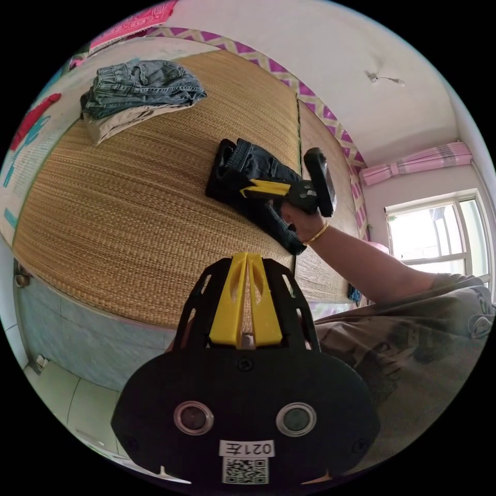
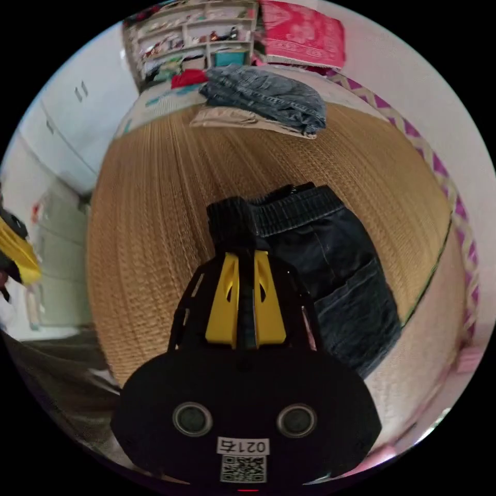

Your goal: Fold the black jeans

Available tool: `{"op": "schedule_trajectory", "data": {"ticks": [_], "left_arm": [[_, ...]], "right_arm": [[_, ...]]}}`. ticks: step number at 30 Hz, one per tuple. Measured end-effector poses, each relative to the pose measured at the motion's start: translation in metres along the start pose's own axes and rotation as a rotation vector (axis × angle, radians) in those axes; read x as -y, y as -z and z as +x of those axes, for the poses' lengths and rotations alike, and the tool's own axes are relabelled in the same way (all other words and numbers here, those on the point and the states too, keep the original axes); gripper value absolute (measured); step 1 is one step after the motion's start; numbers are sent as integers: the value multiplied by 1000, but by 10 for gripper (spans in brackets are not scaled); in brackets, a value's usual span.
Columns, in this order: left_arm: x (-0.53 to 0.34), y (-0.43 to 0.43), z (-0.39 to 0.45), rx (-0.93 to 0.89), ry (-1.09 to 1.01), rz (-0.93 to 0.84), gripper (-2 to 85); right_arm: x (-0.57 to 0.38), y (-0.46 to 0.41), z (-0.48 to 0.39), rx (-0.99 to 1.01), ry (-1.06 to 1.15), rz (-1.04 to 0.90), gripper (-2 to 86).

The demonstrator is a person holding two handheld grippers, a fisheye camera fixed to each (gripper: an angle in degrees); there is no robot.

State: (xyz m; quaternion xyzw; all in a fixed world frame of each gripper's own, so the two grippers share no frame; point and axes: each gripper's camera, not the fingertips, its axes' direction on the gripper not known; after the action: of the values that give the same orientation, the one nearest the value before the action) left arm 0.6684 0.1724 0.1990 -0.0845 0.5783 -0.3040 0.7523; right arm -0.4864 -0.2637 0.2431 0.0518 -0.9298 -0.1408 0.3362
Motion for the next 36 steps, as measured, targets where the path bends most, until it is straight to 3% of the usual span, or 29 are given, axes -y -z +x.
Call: {"op": "schedule_trajectory", "data": {"ticks": [4,7,10,15,19,21,25,30,36], "left_arm": [[-5,-12,17,6,15,-7,-10],[-3,-31,30,-11,22,-25,-10],[8,-55,49,-49,1,-52,-10],[41,-103,93,-128,-95,-98,-9],[68,-138,120,-159,-196,-148,-8],[86,-161,142,-143,-281,-175,-5],[108,-198,189,-105,-488,-175,24],[105,-268,271,208,-886,-79,106],[102,-334,288,417,-1012,-151,109]], "right_arm": [[-58,87,109,289,-329,306,42],[-145,159,188,400,-497,509,42],[-254,215,252,383,-655,624,42],[-419,228,315,279,-886,517,54],[-539,175,330,376,-1208,379,50],[-566,168,318,411,-1280,438,47],[-559,172,285,405,-1184,435,47],[-524,186,255,428,-1028,405,37],[-511,199,226,413,-940,361,22]]}}
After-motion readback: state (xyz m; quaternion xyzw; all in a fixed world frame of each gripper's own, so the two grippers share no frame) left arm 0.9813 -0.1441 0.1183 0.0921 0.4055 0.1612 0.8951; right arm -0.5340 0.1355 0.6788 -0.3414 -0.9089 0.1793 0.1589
